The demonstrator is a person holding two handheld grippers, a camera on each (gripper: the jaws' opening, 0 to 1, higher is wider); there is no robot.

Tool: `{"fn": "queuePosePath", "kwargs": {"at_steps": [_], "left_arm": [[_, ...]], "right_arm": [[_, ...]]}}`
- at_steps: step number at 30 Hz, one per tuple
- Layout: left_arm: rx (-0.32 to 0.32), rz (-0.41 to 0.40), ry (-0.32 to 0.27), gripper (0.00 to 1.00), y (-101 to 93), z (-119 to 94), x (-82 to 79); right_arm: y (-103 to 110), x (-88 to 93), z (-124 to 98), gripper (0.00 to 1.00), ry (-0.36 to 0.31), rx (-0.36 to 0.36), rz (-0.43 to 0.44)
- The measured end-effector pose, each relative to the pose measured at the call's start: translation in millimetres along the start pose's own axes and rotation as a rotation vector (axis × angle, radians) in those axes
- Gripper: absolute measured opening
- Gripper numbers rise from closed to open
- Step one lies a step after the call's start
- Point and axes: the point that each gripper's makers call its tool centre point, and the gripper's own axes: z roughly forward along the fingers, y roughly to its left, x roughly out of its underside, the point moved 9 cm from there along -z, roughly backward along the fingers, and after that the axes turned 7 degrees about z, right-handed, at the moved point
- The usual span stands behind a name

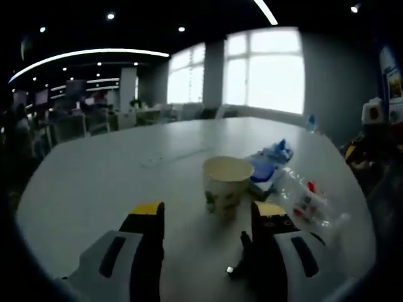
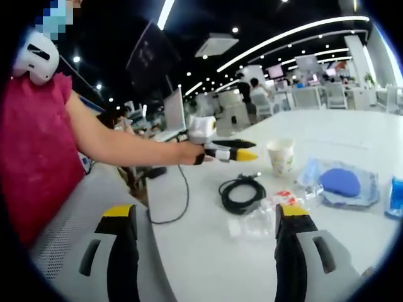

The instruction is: Arrange the tabletop items into an orderly group along one side of the table until the central work area is clear of visible clutter.

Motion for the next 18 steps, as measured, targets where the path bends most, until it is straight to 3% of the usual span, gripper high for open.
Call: {"fn": "queuePosePath", "kwargs": {"at_steps": [18], "left_arm": [[-0.028, 0.012, -0.002, 0.54, -21.1, -49.3, -11.0]], "right_arm": [[3.4, -24.4, 8.5, 0.88, -0.012, -0.032, -0.067]]}}
